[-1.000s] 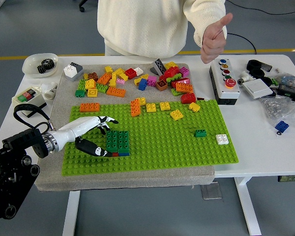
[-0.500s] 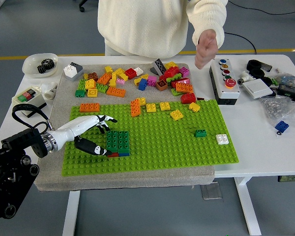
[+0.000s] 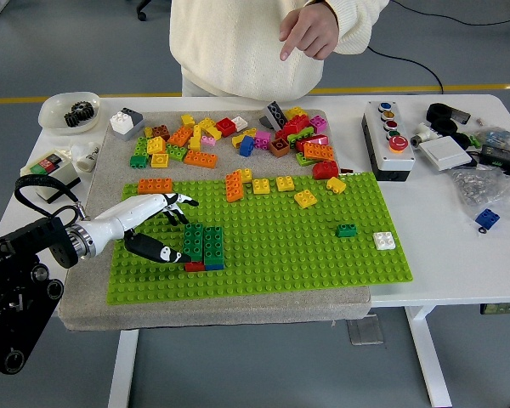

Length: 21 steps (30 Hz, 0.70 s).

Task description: Pick up the brick,pile it on top of brick,press brick,pick up the brick,pile it on top of brick,press brick

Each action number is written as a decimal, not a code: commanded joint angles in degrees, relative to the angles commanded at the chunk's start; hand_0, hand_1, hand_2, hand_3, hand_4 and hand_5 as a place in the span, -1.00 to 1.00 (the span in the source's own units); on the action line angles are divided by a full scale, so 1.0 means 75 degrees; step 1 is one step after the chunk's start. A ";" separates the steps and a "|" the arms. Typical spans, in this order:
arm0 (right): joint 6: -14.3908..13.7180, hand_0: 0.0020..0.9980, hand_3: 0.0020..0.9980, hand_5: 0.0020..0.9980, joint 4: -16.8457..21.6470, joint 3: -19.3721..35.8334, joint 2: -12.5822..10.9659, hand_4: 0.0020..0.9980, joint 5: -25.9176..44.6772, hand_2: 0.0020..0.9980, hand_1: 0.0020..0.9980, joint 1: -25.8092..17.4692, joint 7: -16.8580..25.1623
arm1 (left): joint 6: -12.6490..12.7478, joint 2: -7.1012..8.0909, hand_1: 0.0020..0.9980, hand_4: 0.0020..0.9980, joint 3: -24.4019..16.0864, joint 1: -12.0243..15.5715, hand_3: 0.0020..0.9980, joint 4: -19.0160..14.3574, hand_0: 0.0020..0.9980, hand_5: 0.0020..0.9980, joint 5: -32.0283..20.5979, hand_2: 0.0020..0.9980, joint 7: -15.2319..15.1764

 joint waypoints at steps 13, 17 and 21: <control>-0.0002 0.49 0.34 -0.15 0.0000 0.0006 0.0002 0.79 0.0000 0.44 0.29 -0.0007 -0.0001 | -0.0235 0.0004 0.26 1.00 -0.0006 0.0021 0.78 -0.0043 0.62 -0.29 -0.0012 0.39 -0.0031; 0.0000 0.49 0.34 -0.15 0.0000 0.0013 0.0003 0.79 0.0000 0.44 0.29 -0.0011 -0.0006 | -0.0213 0.0007 0.26 1.00 -0.0009 0.0017 0.78 -0.0036 0.62 -0.29 -0.0016 0.39 -0.0023; 0.0000 0.49 0.34 -0.15 0.0000 0.0001 0.0005 0.79 0.0000 0.44 0.29 -0.0012 -0.0002 | -0.0218 -0.0001 0.26 1.00 -0.0023 0.0017 0.78 -0.0028 0.62 -0.29 -0.0040 0.39 -0.0023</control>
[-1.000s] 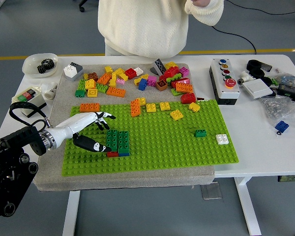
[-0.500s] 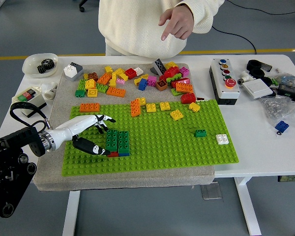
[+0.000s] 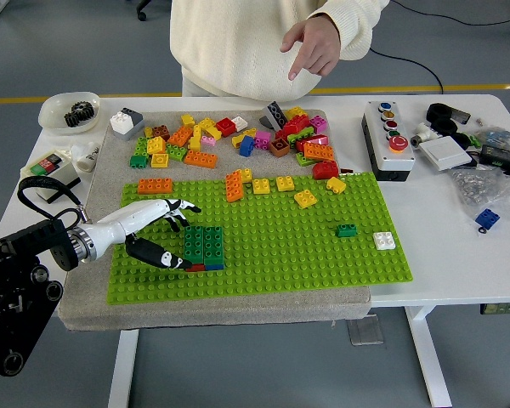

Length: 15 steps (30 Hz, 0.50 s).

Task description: Pick up the brick,pile it on top of brick,press brick,pick up the brick,pile it on top of brick,press brick

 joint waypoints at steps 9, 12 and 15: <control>-0.0003 0.49 0.34 -0.15 0.0000 0.0002 -0.0005 0.79 0.0000 0.44 0.29 -0.0013 0.0000 | -0.0081 0.0005 0.27 1.00 0.0013 0.0018 0.78 -0.0015 0.63 -0.28 0.0018 0.39 -0.0002; -0.0001 0.49 0.34 -0.15 0.0000 -0.0002 -0.0002 0.79 0.0000 0.44 0.29 -0.0012 0.0000 | -0.0091 0.0004 0.27 1.00 0.0015 0.0023 0.78 -0.0025 0.63 -0.28 0.0017 0.39 -0.0004; -0.0002 0.49 0.34 -0.15 0.0000 -0.0005 -0.0002 0.79 0.0000 0.44 0.29 -0.0012 -0.0001 | -0.0103 0.0004 0.27 1.00 0.0014 0.0024 0.78 -0.0028 0.64 -0.27 0.0009 0.40 -0.0002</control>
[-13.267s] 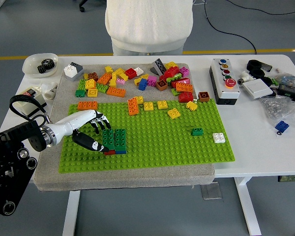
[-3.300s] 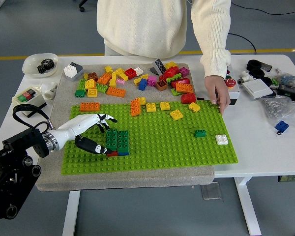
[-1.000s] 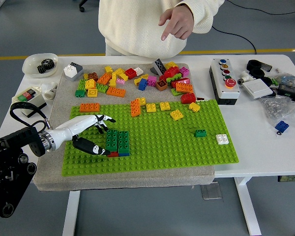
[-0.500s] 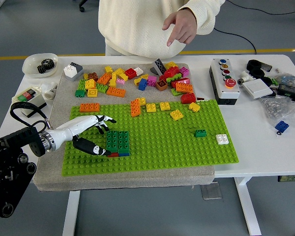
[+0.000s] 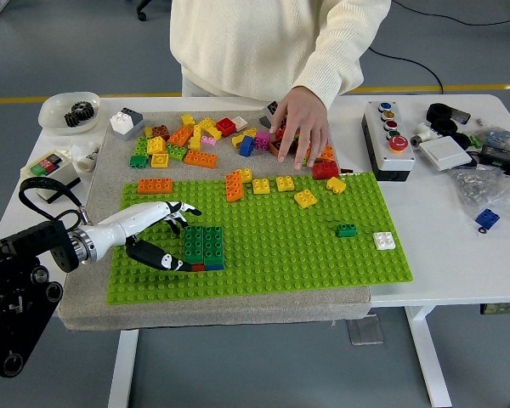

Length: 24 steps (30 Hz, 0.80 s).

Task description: Pick up the brick,pile it on top of brick,press brick,pick up the brick,pile it on top of brick,press brick

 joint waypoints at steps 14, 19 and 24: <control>-0.0001 0.49 0.34 -0.15 0.0000 0.0009 0.0000 0.79 0.0000 0.44 0.29 0.0003 -0.0002 | -0.0049 0.0001 0.27 1.00 0.0006 -0.0003 0.78 -0.0032 0.64 -0.26 -0.0007 0.40 0.0000; -0.0003 0.49 0.34 -0.15 0.0000 0.0012 -0.0001 0.79 0.0000 0.44 0.29 0.0005 -0.0003 | -0.0046 -0.0005 0.27 1.00 0.0000 -0.0005 0.78 -0.0026 0.64 -0.26 0.0000 0.40 0.0007; -0.0005 0.49 0.34 -0.15 0.0000 0.0012 -0.0001 0.79 0.0000 0.44 0.29 0.0021 -0.0003 | 0.0008 -0.0003 0.27 1.00 -0.0018 -0.0036 0.78 -0.0005 0.65 -0.26 0.0019 0.41 0.0023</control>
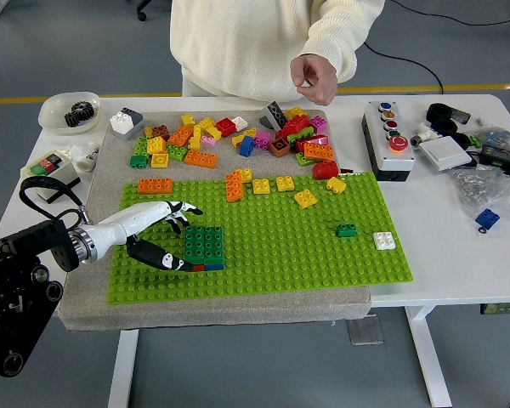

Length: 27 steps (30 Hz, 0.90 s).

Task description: Pick up the brick,pile it on top of brick,press brick,pick up the brick,pile it on top of brick,press brick

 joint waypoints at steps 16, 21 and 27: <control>0.0003 0.49 0.34 -0.15 0.0000 -0.0013 0.0002 0.79 0.0000 0.44 0.29 -0.0006 0.0008 | -0.0005 0.0012 0.29 1.00 -0.0138 -0.0094 0.78 0.0061 0.67 -0.26 -0.0014 0.43 -0.0023; 0.0006 0.49 0.34 -0.15 0.0000 -0.0028 0.0007 0.79 0.0000 0.44 0.29 -0.0013 0.0011 | -0.0084 0.0019 0.29 1.00 -0.0178 -0.0090 0.79 0.0047 0.69 -0.25 -0.0042 0.43 -0.0029; 0.0006 0.49 0.34 -0.15 0.0000 -0.0025 0.0006 0.79 0.0000 0.44 0.29 -0.0020 0.0011 | -0.0149 0.0028 0.29 1.00 -0.0235 -0.0110 0.79 0.0016 0.69 -0.25 -0.0137 0.44 -0.0021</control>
